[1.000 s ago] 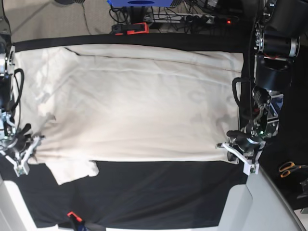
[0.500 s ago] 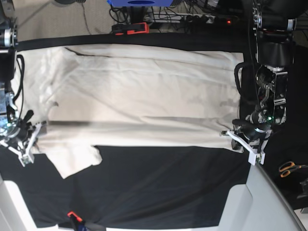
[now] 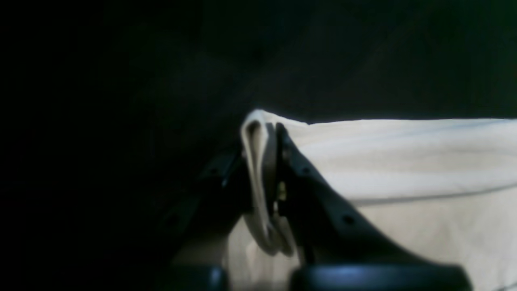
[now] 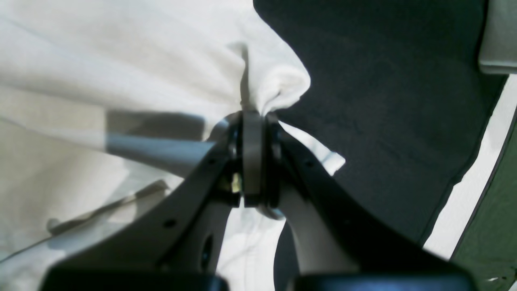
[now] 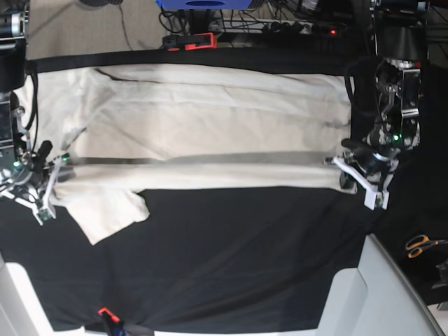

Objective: Fold the T-shirt properly
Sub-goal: 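Lift the shirt's side edge with both grippers and fold it over the body, then drag the folded edge with both grippers away from the robot, flattening the strip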

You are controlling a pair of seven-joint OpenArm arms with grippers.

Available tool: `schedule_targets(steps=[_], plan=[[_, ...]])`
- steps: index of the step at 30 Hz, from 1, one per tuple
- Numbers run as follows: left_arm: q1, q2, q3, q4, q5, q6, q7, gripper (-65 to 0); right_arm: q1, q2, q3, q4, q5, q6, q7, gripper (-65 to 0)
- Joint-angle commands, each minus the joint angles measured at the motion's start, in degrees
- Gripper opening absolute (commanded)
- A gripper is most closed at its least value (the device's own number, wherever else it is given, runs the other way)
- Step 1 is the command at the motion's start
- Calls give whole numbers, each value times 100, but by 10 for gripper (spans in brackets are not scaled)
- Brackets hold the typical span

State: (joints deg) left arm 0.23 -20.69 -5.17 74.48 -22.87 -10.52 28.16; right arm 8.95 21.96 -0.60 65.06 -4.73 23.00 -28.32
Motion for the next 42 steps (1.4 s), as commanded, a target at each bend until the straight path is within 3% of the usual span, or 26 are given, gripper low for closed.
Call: schedule_targets(steps=[1, 6, 11, 13, 18, 21, 24, 30, 34, 42], plan=[[-45, -89, -41, 126, -29, 19, -95, -650, 103, 112, 56, 92, -32, -63, 23, -644], [192, -46, -41, 117, -29, 19, -122, -650, 94, -169, 381, -101, -32, -72, -144, -609], [263, -46, -33, 117, -29, 19, -139, -650, 103, -389, 847, 268, -24, -63, -742, -396], [263, -46, -33, 117, -29, 19, -139, -650, 59, -433, 847, 593, -24, -63, -795, -347], [263, -46, -33, 117, -29, 19, -131, -650, 279, -433, 812, 1085, -24, -28, -971, -338], [263, -46, -33, 108, -29, 19, -139, -650, 1026, -442, 812, 92, -24, 517, -935, -338], [263, -46, -33, 108, -29, 19, -139, -650, 1879, -442, 821, -1569, -24, 1071, -241, -342], [263, -46, -33, 82, -29, 19, -139, -650, 2828, -415, 812, -4216, -41, 1124, 1605, -338], [263, -46, -33, 82, -29, 19, -139, -650, 2907, -415, 812, -5051, -41, 1106, 2519, -338], [263, -46, -33, 82, -29, 19, -139, -650, 2784, -415, 794, -5227, -50, 1106, 2730, -342]])
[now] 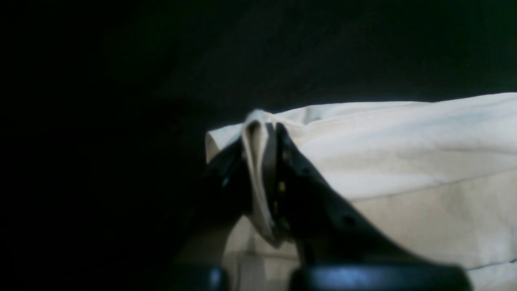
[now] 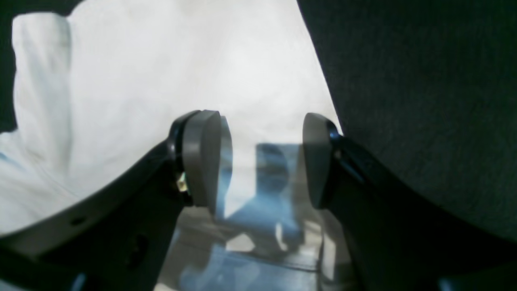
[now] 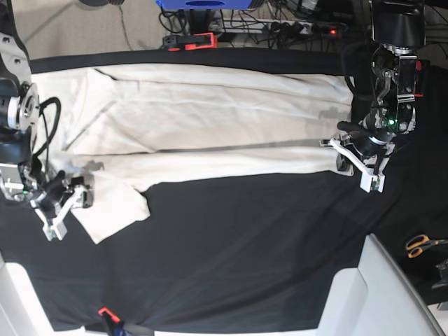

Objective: Fold the T-shirt properly
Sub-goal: 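Drag the folded edge with both grippers away from the robot, flattening the strip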

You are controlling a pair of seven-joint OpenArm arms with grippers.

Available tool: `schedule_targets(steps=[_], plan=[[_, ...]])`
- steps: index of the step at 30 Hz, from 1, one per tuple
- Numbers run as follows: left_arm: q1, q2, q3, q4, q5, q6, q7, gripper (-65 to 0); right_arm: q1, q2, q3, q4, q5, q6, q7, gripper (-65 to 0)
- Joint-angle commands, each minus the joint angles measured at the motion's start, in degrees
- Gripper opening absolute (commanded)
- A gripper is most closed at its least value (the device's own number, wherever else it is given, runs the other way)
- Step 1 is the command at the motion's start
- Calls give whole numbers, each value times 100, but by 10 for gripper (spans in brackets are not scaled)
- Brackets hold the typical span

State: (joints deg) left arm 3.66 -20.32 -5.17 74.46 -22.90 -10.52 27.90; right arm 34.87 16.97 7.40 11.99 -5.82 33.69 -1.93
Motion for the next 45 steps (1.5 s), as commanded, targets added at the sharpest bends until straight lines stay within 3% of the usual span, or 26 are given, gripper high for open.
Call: schedule_targets(steps=[1, 4, 8, 9, 14, 26, 31, 41, 45], plan=[[-80, -83, -33, 84, -27, 19, -113, -650, 192, 83, -50, 63, 59, 37, 92, -342], [-80, -83, -33, 84, -27, 19, -113, -650, 183, 83, -498, 54, 59, -59, 84, -344], [-80, -83, -33, 84, -27, 19, -104, -650, 148, 57, -894, 45, 68, -684, 84, -356], [-80, -83, -33, 84, -27, 19, -96, -650, 148, 57, -894, 45, 68, -692, 84, -384], [-80, -83, -33, 84, -27, 19, -87, -650, 174, 57, -894, 98, 68, -701, -127, -650], [-124, -83, -33, 110, -27, 19, -78, -650, 104, 57, -876, 828, 68, -675, -620, -648], [-168, -83, -59, 119, -27, 19, -78, -650, -292, 57, -876, 2155, 77, -666, -1349, -650], [-265, -100, -76, 462, -27, 19, -52, -650, -1092, 65, -876, 5012, 77, -666, -3336, -650], [-335, -127, -94, 576, -27, 19, 335, -650, -1259, 74, -876, 5786, 77, -666, -3837, -650]])
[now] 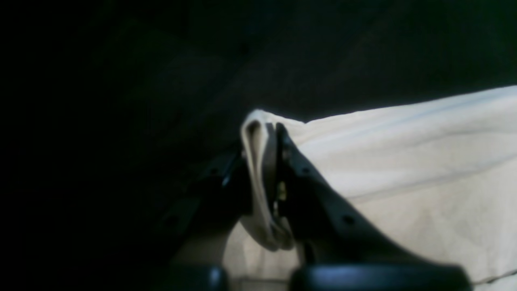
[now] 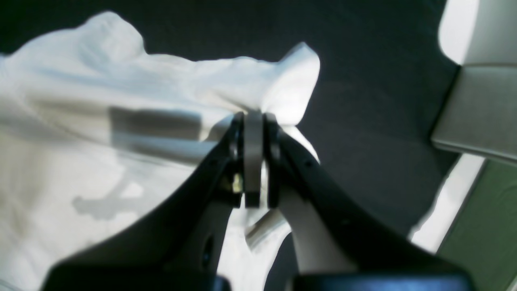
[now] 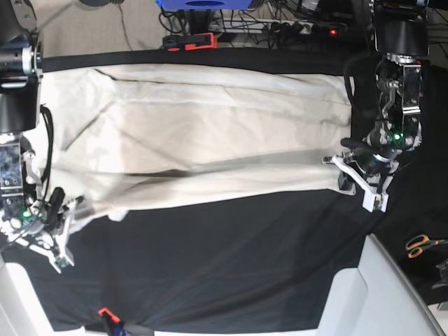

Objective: Fold the T-shirt properly
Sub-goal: 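Drag the folded edge with both grippers away from the robot, flattening the strip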

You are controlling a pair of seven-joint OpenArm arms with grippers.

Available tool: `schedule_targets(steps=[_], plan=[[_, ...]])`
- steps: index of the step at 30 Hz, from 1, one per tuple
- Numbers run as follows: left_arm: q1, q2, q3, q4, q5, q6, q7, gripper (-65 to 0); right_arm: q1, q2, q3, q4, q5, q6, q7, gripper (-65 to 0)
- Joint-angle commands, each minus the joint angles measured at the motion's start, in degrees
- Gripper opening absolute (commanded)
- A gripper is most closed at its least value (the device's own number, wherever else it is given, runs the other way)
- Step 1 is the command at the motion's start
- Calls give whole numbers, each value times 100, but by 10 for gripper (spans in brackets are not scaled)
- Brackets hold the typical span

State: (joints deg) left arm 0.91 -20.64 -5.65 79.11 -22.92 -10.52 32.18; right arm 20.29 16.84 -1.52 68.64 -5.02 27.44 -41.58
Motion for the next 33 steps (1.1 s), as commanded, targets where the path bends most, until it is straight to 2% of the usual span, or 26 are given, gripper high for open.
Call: schedule_targets(steps=[1, 5, 11, 17, 30, 33], plan=[[-86, -94, -46, 172, -25, 19, -93, -650, 138, 87, 16, 279, -4, -41, 31, -650], [-86, -94, -46, 243, -25, 19, -84, -650, 50, 87, -20, 701, -4, -32, -101, -650], [-86, -111, -46, 243, -25, 19, -84, -650, 111, 96, -28, 753, -13, -32, -40, -650], [-86, -111, -46, 243, -25, 19, -76, -650, 102, 114, -28, 701, -13, -23, 514, -650], [-447, -120, -55, 234, -25, 19, -84, -650, 67, 114, -28, 472, -21, -23, 585, -650], [-570, -120, -37, 181, 81, 19, -84, -650, -38, 114, -28, 463, -21, -23, 831, -650]])
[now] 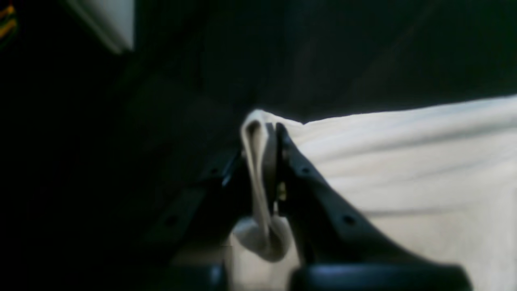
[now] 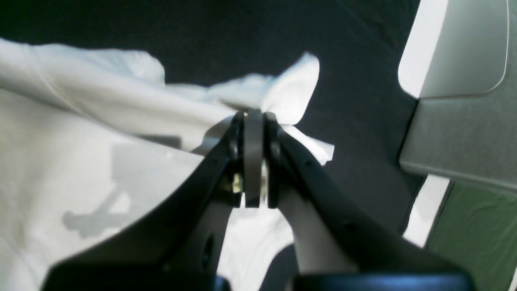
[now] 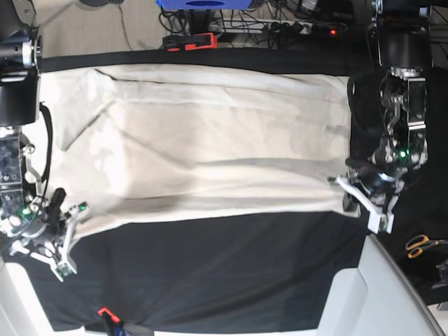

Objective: Fold the T-shirt properly
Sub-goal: 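Drag the folded edge with both grippers away from the robot, flattening the strip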

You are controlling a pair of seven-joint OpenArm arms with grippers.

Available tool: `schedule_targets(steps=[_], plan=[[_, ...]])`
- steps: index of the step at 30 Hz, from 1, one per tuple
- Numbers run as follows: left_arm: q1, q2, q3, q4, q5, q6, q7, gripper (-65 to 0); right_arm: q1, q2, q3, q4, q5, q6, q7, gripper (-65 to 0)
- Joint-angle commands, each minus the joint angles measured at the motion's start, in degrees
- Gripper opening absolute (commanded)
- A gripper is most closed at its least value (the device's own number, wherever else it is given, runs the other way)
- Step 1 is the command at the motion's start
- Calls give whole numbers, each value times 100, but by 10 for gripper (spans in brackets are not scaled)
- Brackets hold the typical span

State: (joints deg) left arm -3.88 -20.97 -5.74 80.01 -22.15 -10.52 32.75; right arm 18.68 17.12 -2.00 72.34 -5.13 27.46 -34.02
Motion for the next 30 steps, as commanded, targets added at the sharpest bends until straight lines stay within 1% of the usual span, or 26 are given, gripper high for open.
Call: schedule_targets(steps=[1, 3, 5, 7, 15, 17, 20, 24, 28, 30], plan=[[-109, -43, -11, 92, 180, 19, -141, -650, 106, 85, 20, 94, -11, -25, 110, -650], [-126, 18, 7, 92, 620, 19, -141, -650, 71, 85, 20, 94, -11, -25, 119, -650], [-109, 176, -37, 92, 945, 11, -141, -650, 62, 85, 20, 94, -11, -25, 119, -650], [-82, 255, -37, 92, 1129, 2, -141, -650, 9, 85, 20, 94, -11, -25, 136, -650], [32, 264, -28, 144, 1156, 2, -141, -650, -52, 103, 20, 112, -11, -25, 119, -650], [93, 264, -37, 215, 1156, 2, -141, -650, -167, 208, 20, 155, -11, -25, 119, -650], [296, 255, 16, 259, 1156, -7, -141, -650, -351, 252, 55, 217, -11, -25, 110, -650], [480, 264, 24, 259, 1156, -7, -141, -650, -589, 261, 64, 217, -11, -25, -172, -650], [674, 264, 24, 338, 1156, -7, -141, -650, -914, 217, 73, 375, -11, -69, -242, -650], [814, 264, 33, 382, 1156, -7, -141, -650, -1072, 208, 73, 525, -11, -78, -435, -650]])
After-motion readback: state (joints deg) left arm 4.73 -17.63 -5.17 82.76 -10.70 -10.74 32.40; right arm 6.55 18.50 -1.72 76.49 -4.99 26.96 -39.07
